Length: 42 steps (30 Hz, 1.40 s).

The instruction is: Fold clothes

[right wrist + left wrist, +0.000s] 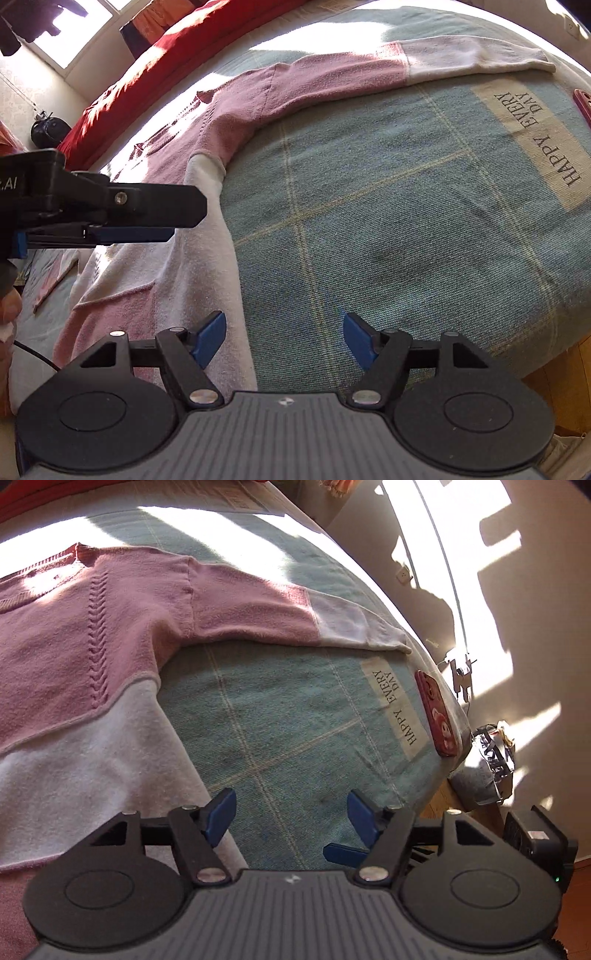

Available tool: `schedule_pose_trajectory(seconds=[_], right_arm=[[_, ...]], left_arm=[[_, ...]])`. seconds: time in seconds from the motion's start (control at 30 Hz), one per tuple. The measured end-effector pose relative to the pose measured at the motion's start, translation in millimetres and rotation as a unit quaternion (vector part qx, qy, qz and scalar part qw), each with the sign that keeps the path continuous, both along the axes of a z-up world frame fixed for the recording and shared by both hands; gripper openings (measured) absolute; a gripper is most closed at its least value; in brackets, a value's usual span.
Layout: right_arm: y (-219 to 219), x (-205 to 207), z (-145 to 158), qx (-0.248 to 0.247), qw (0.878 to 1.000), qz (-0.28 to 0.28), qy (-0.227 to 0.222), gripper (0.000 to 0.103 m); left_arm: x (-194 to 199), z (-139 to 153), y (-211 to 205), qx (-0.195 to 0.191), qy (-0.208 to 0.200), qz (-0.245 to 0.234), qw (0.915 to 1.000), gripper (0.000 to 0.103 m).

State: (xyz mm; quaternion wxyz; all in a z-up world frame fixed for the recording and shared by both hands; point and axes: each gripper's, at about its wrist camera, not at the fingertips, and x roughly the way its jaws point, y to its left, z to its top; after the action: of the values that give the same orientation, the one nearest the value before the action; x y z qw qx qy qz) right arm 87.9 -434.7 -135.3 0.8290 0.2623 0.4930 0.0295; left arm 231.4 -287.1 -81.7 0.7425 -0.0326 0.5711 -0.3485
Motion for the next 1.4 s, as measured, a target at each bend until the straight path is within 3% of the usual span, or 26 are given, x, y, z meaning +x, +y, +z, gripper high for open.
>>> schedule_pose_trajectory(seconds=[0.23, 0.3, 0.43, 0.6, 0.77, 0.83, 0.9, 1.13, 1.17, 1.2, 1.27, 1.4], right_arm=[[-13.5, -6.6, -5.5, 0.013, 1.000, -0.015, 0.004, 0.075], [-16.0, -7.0, -5.5, 0.014, 1.000, -0.018, 0.004, 0.075], [-15.7, -4.2, -3.9, 0.012, 1.000, -0.016, 0.001, 0.075], [-6.1, 1.9, -3.5, 0.009, 1.000, -0.004, 0.000, 0.075], [-1.3, 4.3, 0.3, 0.037, 0.999, 0.008, -0.026, 0.075], [-0.1, 6.7, -0.4, 0.054, 0.998, 0.014, -0.037, 0.071], [3.3, 11.6, -4.2, 0.066, 0.997, 0.023, -0.038, 0.060], [27.8, 33.9, -19.4, 0.097, 0.993, 0.056, -0.034, 0.059], [32.0, 36.7, -19.0, 0.089, 0.994, 0.062, -0.035, 0.049], [36.1, 38.9, -17.8, 0.081, 0.994, 0.068, -0.037, 0.032], [44.3, 43.4, -15.3, 0.064, 0.994, 0.081, -0.041, 0.020], [60.0, 48.5, 1.6, 0.049, 0.992, 0.103, -0.063, 0.015]], left_arm=[[19.6, -51.8, -31.7, 0.033, 0.073, 0.003, 0.9968, 0.067], [18.5, -58.0, -28.3, 0.055, 0.068, 0.008, 0.9961, 0.066], [17.2, -46.8, -2.8, 0.051, 0.054, 0.028, 0.9968, 0.067], [15.7, -25.9, 32.7, 0.072, -0.003, 0.049, 0.9962, 0.068], [21.9, -30.8, 61.6, 0.101, -0.007, 0.080, 0.9916, 0.068], [22.4, -32.4, 72.9, 0.091, 0.001, 0.092, 0.9916, 0.068], [20.7, -31.7, 78.7, 0.080, 0.004, 0.098, 0.9919, 0.068], [20.1, -19.9, 87.5, 0.062, -0.007, 0.105, 0.9925, 0.068], [20.5, -18.8, 89.4, 0.059, -0.006, 0.106, 0.9926, 0.068], [20.3, -17.4, 92.4, 0.057, -0.007, 0.110, 0.9922, 0.068], [19.7, -14.2, 99.1, 0.054, -0.010, 0.117, 0.9916, 0.068], [17.5, -7.6, 118.9, 0.042, -0.018, 0.139, 0.9893, 0.068]])
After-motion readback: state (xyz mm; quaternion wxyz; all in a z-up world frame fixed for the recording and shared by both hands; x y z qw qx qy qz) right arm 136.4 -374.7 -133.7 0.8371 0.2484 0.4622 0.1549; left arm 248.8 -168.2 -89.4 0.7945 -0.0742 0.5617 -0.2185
